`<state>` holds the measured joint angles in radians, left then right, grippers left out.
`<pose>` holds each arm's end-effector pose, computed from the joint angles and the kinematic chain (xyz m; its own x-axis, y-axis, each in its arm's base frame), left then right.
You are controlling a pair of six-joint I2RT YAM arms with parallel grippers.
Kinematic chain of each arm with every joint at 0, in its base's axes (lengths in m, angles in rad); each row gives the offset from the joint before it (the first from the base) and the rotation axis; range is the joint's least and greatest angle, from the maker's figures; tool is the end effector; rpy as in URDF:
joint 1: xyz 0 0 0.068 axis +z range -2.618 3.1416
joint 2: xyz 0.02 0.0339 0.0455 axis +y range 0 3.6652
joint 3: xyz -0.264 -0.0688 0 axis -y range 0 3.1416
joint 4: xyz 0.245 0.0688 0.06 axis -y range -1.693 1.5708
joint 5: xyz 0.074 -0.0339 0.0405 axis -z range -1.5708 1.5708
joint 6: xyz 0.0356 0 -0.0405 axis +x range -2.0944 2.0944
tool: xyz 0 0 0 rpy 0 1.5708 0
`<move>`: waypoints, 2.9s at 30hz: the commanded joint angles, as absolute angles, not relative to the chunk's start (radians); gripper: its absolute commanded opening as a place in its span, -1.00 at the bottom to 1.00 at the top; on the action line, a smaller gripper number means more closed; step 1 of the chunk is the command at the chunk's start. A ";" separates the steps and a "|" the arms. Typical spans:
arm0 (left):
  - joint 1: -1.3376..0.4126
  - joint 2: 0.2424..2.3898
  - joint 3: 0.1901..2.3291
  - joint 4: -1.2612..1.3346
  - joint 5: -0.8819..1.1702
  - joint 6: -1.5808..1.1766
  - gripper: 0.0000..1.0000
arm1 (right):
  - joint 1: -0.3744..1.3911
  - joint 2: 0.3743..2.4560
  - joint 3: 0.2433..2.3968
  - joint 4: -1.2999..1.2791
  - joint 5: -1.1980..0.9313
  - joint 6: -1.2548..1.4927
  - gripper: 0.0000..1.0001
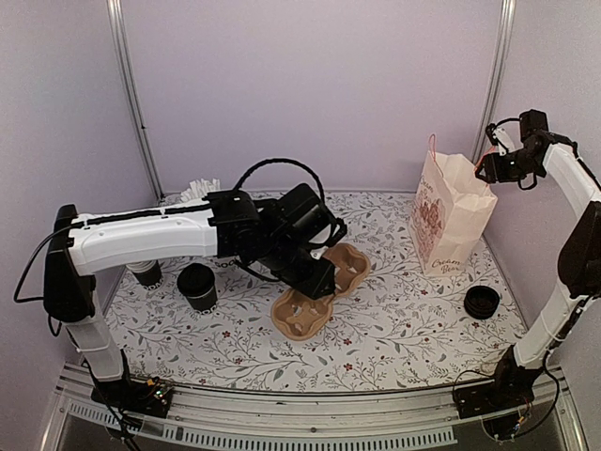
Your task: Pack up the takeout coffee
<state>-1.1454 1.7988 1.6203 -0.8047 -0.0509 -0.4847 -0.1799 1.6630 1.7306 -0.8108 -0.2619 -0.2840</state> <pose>0.1635 -0.3565 0.2950 -0.7223 0.4668 -0.5102 0.6346 0.7406 -0.2208 0.3603 -0.0562 0.3795 -0.6349 -0.1596 -0.7559 -0.2007 0.9789 -0.0381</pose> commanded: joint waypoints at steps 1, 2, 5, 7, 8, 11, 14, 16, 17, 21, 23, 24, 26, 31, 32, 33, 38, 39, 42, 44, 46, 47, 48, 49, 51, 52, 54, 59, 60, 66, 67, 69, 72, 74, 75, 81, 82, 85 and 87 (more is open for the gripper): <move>-1.155 1.784 1.618 -0.787 -0.034 -0.442 -0.35 | -0.175 1.666 1.747 -0.867 -0.396 -0.280 0.10; -1.154 1.784 1.618 -0.787 -0.034 -0.438 -0.35 | -0.175 1.666 1.747 -0.867 -0.402 -0.279 0.06; -1.151 1.789 1.618 -0.787 -0.031 -0.431 -0.36 | -0.175 1.673 1.747 -0.870 -0.419 -0.284 -0.08; -1.150 1.794 1.618 -0.787 -0.024 -0.426 -0.36 | -0.175 1.679 1.747 -0.872 -0.433 -0.288 -0.36; -1.150 1.796 1.618 -0.786 -0.023 -0.425 -0.36 | -0.175 1.682 1.746 -0.872 -0.444 -0.290 -0.52; -1.150 1.791 1.620 -0.786 -0.026 -0.426 -0.37 | -0.175 1.692 1.744 -0.877 -0.461 -0.291 -0.74; -1.149 1.777 1.624 -0.788 -0.031 -0.423 -0.38 | -0.175 1.701 1.739 -0.877 -0.466 -0.287 -0.78; -1.149 1.766 1.633 -0.798 -0.037 -0.424 -0.39 | -0.175 1.699 1.735 -0.876 -0.467 -0.283 -0.78; -1.149 1.759 1.640 -0.810 -0.043 -0.423 -0.39 | -0.174 1.696 1.735 -0.876 -0.462 -0.280 -0.78; -1.149 1.733 1.672 -0.850 -0.071 -0.409 -0.39 | -0.175 1.696 1.736 -0.874 -0.424 -0.276 -0.66; -1.149 1.723 1.692 -0.871 -0.087 -0.405 -0.40 | -0.175 1.700 1.736 -0.879 -0.412 -0.278 -0.67; -1.149 1.720 1.707 -0.882 -0.095 -0.403 -0.39 | -0.175 1.706 1.736 -0.882 -0.410 -0.278 -0.67; -1.149 1.713 1.729 -0.903 -0.117 -0.398 -0.40 | -0.175 1.715 1.735 -0.886 -0.416 -0.279 -0.73; -1.149 1.701 1.802 -0.966 -0.160 -0.383 -0.40 | -0.175 1.720 1.735 -0.886 -0.428 -0.282 -0.98; -1.149 1.697 1.818 -0.979 -0.170 -0.379 -0.40 | -0.175 1.721 1.735 -0.887 -0.433 -0.283 -1.00; -1.150 1.695 1.834 -0.995 -0.180 -0.376 -0.40 | -0.175 1.722 1.736 -0.891 -0.444 -0.284 -1.00; -1.149 1.679 1.913 -1.065 -0.218 -0.354 -0.40 | -0.157 1.674 1.722 -0.907 -0.594 -0.341 -1.00; -1.150 1.675 1.927 -1.073 -0.221 -0.350 -0.39 | -0.145 1.659 1.713 -0.908 -0.620 -0.367 -1.00; -1.150 1.662 1.972 -1.079 -0.225 -0.331 -0.42 | -0.090 1.598 1.682 -0.937 -0.704 -0.440 -1.00; -1.150 1.648 1.985 -1.063 -0.228 -0.308 -0.42 | -0.043 1.571 1.665 -0.972 -0.755 -0.477 -1.00; -1.150 1.634 2.002 -1.045 -0.223 -0.277 -0.42 | 0.010 1.550 1.648 -1.006 -0.797 -0.507 -1.00; -1.151 1.631 2.017 -1.040 -0.214 -0.261 -0.41 | 0.056 1.540 1.638 -1.022 -0.813 -0.521 -1.00; -1.151 1.631 2.032 -1.037 -0.203 -0.247 -0.41 | 0.089 1.528 1.630 -1.033 -0.819 -0.530 -1.00; -1.151 1.634 2.050 -1.034 -0.190 -0.228 -0.41 | 0.118 1.521 1.626 -1.048 -0.827 -0.545 -1.00; -1.155 1.643 2.090 -1.030 -0.173 -0.200 -0.42 | 0.174 1.511 1.624 -1.087 -0.872 -0.575 -1.00; -1.160 1.646 2.113 -1.026 -0.183 -0.188 -0.44 | 0.197 1.505 1.628 -1.107 -0.897 -0.589 -1.00; -1.170 1.637 2.130 -1.001 -0.191 -0.158 -0.46 | 0.249 1.504 1.645 -1.154 -0.926 -0.611 -1.00; -1.178 1.594 2.123 -0.904 -0.116 -0.111 -0.44 | 0.383 1.499 1.654 -1.215 -0.907 -0.657 -1.00; -1.179 1.588 2.119 -0.887 -0.097 -0.104 -0.44 | 0.405 1.495 1.647 -1.217 -0.898 -0.658 -1.00; -1.178 1.587 2.110 -0.781 -0.010 -0.035 -0.43 | 0.488 1.491 1.615 -1.243 -0.879 -0.693 -1.00; -1.178 1.591 2.106 -0.764 0.025 -0.020 -0.43 | 0.496 1.492 1.615 -1.250 -0.883 -0.712 -1.00; -1.179 1.600 2.089 -0.730 0.077 0.020 -0.43 | 0.517 1.501 1.619 -1.271 -0.893 -0.744 -1.00; -1.179 1.609 2.053 -0.679 0.154 0.077 -0.44 | 0.528 1.521 1.634 -1.284 -0.899 -0.775 -1.00; -1.178 1.611 2.032 -0.651 0.184 0.109 -0.45 | 0.528 1.549 1.648 -1.300 -0.900 -0.794 -1.00; -1.177 1.613 2.022 -0.639 0.205 0.125 -0.45 | 0.529 1.558 1.657 -1.311 -0.906 -0.805 -1.00; -1.165 1.661 2.033 -0.623 0.304 0.175 -0.47 | 0.543 1.634 1.719 -1.366 -0.922 -0.862 -1.00; -1.164 1.668 2.035 -0.623 0.323 0.177 -0.49 | 0.544 1.641 1.724 -1.364 -0.922 -0.862 -1.00; -1.163 1.685 2.018 -0.605 0.370 0.178 -0.51 | 0.547 1.664 1.735 -1.358 -0.923 -0.863 -1.00; -1.162 1.692 2.001 -0.588 0.393 0.174 -0.52 | 0.550 1.677 1.749 -1.359 -0.923 -0.865 -1.00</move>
